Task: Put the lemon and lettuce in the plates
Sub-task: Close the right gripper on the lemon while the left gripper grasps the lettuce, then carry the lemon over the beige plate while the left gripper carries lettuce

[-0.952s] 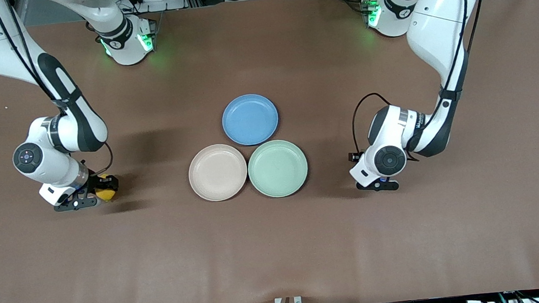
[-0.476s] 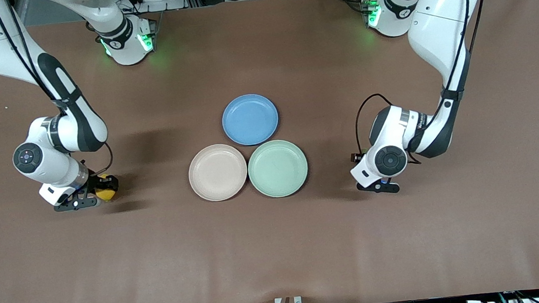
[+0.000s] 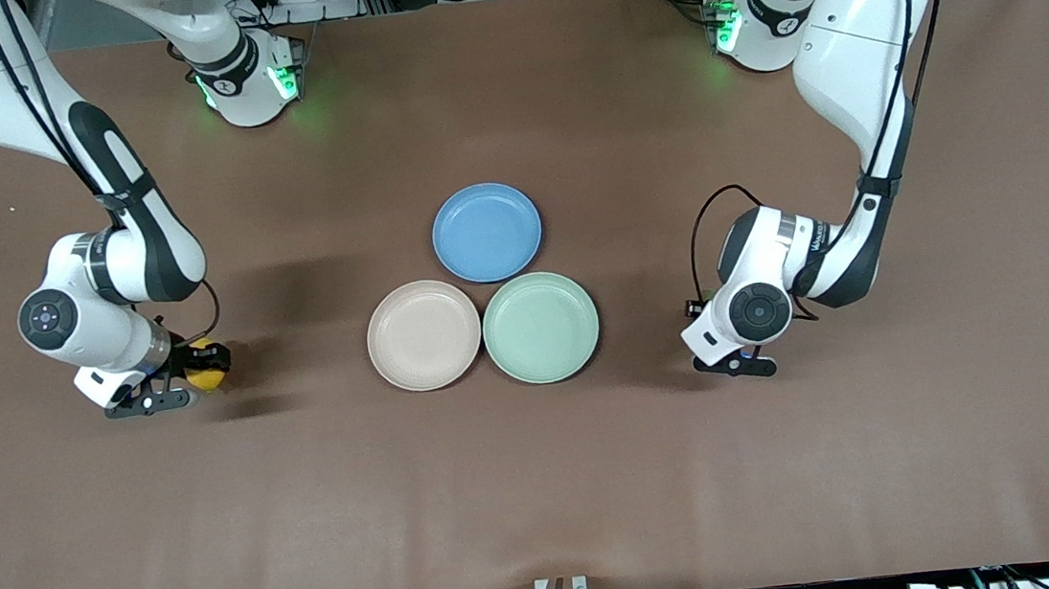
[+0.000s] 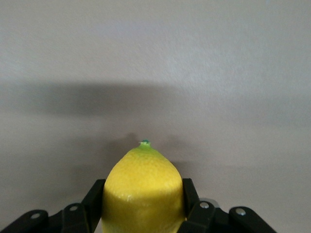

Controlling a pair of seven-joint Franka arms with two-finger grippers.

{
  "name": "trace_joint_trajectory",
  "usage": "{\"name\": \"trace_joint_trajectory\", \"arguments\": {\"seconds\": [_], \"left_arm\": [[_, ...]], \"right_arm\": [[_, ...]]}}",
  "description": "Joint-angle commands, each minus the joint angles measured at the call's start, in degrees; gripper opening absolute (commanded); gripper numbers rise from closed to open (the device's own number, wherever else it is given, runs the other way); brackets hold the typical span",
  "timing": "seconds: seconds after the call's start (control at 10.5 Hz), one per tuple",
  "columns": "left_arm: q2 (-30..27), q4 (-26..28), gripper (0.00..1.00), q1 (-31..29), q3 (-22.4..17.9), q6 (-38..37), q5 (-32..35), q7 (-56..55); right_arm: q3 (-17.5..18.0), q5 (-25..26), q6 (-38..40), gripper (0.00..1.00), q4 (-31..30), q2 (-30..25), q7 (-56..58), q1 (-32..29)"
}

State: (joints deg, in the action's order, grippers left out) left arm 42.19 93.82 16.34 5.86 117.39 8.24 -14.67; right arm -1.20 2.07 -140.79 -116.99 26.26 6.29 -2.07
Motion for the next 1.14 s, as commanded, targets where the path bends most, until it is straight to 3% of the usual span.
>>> {"name": "trace_joint_trajectory", "arguments": {"seconds": [0.0,0.38,0.57,1.05], "left_arm": [[0.26,-0.04,0.0,0.35,-0.15,0.73,0.63,-0.18],[-0.79,-1.0,0.0,0.27,-0.06,0.73,0.37,-0.7],[-1.14,-3.19,0.0,0.35,0.03,0.73,-0.24,-3.77],[-5.88,-6.63,0.0,0.18,0.38,0.73,-9.89,-9.49]], "right_arm": [[1.38,-0.31,4.11,0.35,3.69,-0.77,-0.67,0.13],[1.73,-0.39,17.28,0.35,13.09,-0.51,-4.87,3.9],[1.64,-0.4,17.56,0.36,14.33,-0.51,-8.29,9.07],[1.73,-0.4,17.56,0.36,15.83,-0.42,-19.18,19.18]]}}
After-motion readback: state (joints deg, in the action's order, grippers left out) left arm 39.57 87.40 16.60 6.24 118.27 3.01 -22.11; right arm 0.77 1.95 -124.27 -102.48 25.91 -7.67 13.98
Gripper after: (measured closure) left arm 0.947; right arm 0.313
